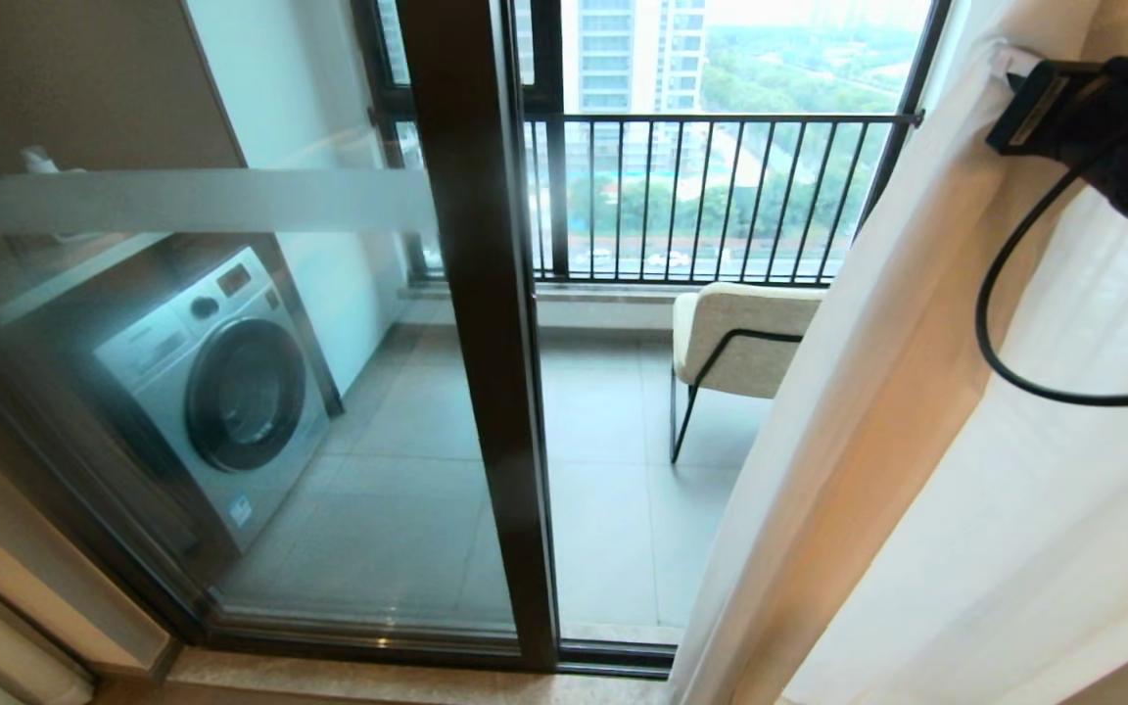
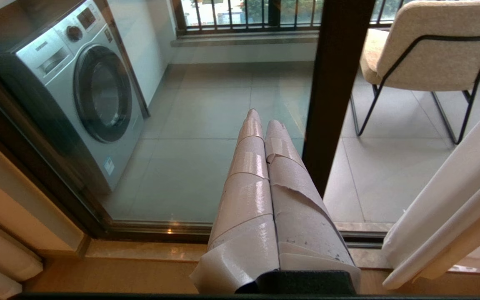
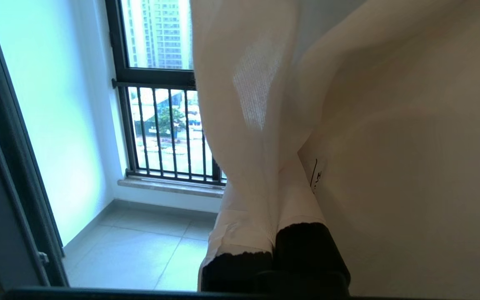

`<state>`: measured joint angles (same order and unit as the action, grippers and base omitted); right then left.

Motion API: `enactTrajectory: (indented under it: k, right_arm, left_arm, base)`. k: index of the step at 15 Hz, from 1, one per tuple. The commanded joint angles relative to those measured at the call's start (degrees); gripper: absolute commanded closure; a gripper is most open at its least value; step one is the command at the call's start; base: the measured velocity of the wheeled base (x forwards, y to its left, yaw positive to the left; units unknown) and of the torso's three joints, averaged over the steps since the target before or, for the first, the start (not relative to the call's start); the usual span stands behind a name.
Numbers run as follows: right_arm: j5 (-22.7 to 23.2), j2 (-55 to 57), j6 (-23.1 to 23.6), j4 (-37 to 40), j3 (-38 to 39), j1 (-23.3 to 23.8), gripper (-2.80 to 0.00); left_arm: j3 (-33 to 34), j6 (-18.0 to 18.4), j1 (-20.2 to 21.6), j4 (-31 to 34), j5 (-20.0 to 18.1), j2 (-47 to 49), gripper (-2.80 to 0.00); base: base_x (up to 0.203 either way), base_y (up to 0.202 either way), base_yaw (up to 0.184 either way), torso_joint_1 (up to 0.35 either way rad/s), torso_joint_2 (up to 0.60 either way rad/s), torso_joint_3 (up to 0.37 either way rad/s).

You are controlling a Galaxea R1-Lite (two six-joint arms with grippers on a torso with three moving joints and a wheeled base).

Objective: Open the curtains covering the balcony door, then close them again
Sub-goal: Close the inner curtains on both sides

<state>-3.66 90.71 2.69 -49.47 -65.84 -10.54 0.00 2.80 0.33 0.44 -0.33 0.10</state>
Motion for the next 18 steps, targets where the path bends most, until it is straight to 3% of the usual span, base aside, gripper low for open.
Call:
enactTrajectory:
  k: [1, 7, 18]
  right_arm:
    - [-0.03, 0.19, 0.09, -0.36, 0.01, -0.09, 0.00]
    - [-0.03, 1.70, 0.12, -0.23, -2.64, -0.09, 0.00]
    - [-0.03, 2.45, 0.12, -0.19, -3.59, -0.18, 0.00]
  left_arm:
    - [0.00, 0.01, 0.02, 0.00, -0.02, 0.08, 0.00]
    - [0.00, 0.10, 0.02, 0.00, -0.02, 0.08, 0.00]
    - [0.00, 0.27, 0.02, 0.00, -0.02, 0.08, 0.00]
  base:
    - [0.000, 0.185, 0.000, -0.001, 0.01, 0.004]
    - [0.000, 0.163, 0.001, 0.002, 0.00, 0.002]
    - [0.000, 0.000, 0.000, 0.000, 0.00, 0.000]
